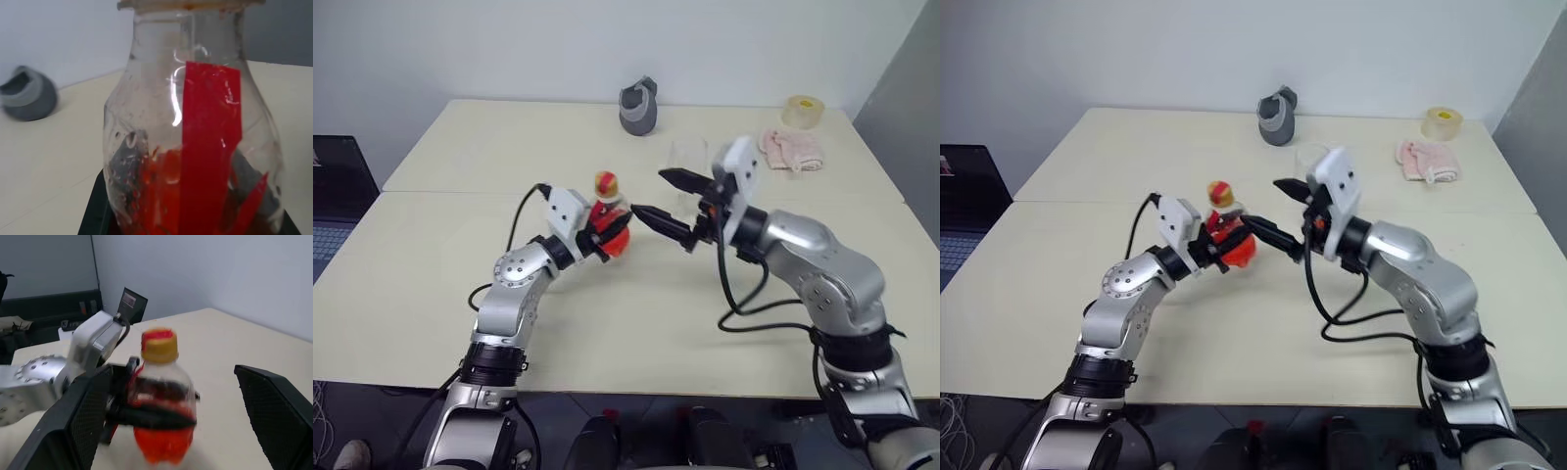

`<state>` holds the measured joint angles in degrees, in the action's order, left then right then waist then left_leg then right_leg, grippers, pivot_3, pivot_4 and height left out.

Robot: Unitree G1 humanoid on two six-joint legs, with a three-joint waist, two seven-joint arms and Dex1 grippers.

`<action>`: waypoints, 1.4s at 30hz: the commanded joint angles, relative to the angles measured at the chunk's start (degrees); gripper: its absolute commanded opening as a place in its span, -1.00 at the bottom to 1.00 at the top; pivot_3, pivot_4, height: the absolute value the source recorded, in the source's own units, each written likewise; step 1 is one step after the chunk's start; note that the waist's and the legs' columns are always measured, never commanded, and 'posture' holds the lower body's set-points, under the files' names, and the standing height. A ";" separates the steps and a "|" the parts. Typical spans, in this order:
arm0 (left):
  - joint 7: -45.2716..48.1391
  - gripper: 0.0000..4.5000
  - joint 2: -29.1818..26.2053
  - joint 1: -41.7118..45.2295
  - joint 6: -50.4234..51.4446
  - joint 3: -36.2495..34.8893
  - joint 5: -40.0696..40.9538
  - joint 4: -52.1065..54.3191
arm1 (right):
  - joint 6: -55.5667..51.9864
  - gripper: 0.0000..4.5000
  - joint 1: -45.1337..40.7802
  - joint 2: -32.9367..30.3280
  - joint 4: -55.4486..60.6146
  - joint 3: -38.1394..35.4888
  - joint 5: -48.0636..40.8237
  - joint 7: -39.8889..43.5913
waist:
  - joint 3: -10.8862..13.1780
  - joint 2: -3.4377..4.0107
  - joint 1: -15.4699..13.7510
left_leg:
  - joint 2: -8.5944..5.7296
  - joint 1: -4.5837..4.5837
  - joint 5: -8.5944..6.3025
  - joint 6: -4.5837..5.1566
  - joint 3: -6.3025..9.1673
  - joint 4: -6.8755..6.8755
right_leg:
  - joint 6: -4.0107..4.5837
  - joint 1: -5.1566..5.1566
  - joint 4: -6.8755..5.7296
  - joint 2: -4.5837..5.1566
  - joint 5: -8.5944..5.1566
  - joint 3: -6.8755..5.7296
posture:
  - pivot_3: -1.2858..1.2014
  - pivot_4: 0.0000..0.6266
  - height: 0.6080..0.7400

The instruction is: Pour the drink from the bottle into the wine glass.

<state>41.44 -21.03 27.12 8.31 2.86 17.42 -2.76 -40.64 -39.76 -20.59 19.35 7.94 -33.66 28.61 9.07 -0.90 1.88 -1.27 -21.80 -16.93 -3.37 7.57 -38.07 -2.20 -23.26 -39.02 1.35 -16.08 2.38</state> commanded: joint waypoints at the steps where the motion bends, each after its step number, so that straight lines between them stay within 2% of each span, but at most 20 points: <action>1: 3.81 -0.39 -0.30 2.58 -0.38 0.27 1.91 2.28 | 0.10 0.90 -4.02 2.49 -2.46 -0.19 1.09 -0.42 | 0.00 0.00 0.05 | 0.00 0.00 0.00 0.00 0.00 0.01 | 0.00 0.00 0.00 0.00 0.00 0.00 | 0.03 -0.52 1.00; 8: 8.90 -0.39 0.03 4.76 -0.70 1.18 1.88 0.35 | -0.73 0.90 -7.73 5.68 -6.43 -0.37 1.42 0.79 | 0.01 0.02 0.16 | 0.00 -0.01 0.00 0.01 0.02 0.01 | 0.01 -0.04 -0.02 0.00 0.00 0.01 | 0.03 -0.52 1.00; 12: 9.57 -0.39 0.30 5.40 -0.93 0.80 1.62 -0.72 | -1.12 0.35 -8.02 5.81 -6.83 -0.66 1.30 1.44 | 0.01 0.03 0.21 | 0.00 0.00 -0.01 0.01 0.05 0.01 | 0.01 -0.04 -0.02 0.00 0.00 0.01 | 0.03 -0.52 1.00; 17: 9.88 -0.39 0.51 5.70 -0.62 0.47 1.81 -1.45 | -1.42 -0.43 -7.70 5.44 -6.55 -1.27 1.14 2.50 | 0.01 0.03 0.24 | 0.00 0.00 -0.01 0.02 0.07 0.01 | 0.01 -0.05 -0.03 0.00 0.00 0.02 | 0.03 -0.52 1.00; 24: 8.50 -0.39 1.20 3.56 3.39 0.20 3.31 2.70 | 2.55 -0.43 -7.73 3.73 -6.46 -0.18 3.17 6.76 | 0.02 0.03 0.33 | -0.01 -0.01 -0.01 0.02 0.09 0.01 | 0.01 -0.05 -0.03 0.00 0.00 0.02 | 0.03 -0.52 1.00; 30: 11.23 -0.39 -3.48 -2.95 11.05 0.08 8.86 16.25 | 11.41 -0.43 -13.76 0.16 -16.25 1.96 1.87 29.67 | 0.06 0.09 1.30 | 0.00 0.01 -0.04 0.08 0.06 0.03 | 0.01 -0.06 -0.02 0.00 0.00 0.05 | 0.03 -0.52 1.00; 34: 10.76 -0.39 -6.85 -7.37 16.89 -1.30 14.38 25.37 | 14.01 -0.43 -17.78 1.01 -23.82 2.10 2.02 37.37 | 0.09 0.15 1.63 | 0.08 0.06 -0.06 0.11 0.10 0.08 | 0.01 -0.05 -0.04 -0.04 0.00 0.03 | 0.03 -0.52 1.00; 38: 7.97 -0.39 -8.62 -10.53 22.04 -3.42 18.67 32.66 | 16.09 -0.43 -20.06 1.98 -28.76 2.07 3.11 41.15 | 0.11 0.18 1.51 | 0.09 0.04 -0.06 0.11 0.12 0.08 | 0.01 -0.06 -0.02 -0.01 0.00 0.03 | 0.03 -0.52 1.00; 42: 4.82 -0.39 -9.11 -12.22 24.00 -5.05 19.32 34.99 | 15.12 0.18 -20.01 2.08 -29.85 1.76 2.46 42.88 | 0.11 0.17 0.81 | 0.10 0.01 -0.04 0.08 0.14 0.02 | 0.01 -0.04 -0.01 0.12 0.00 0.02 | 0.03 -0.52 1.00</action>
<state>46.25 -29.88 14.48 32.70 -1.57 34.37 27.15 -26.72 -58.36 -17.45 -9.65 12.77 -32.00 71.98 9.19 -0.73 2.68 -1.19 -21.80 -16.97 -3.31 7.71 -38.05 -2.19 -23.30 -39.02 1.51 -16.07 2.39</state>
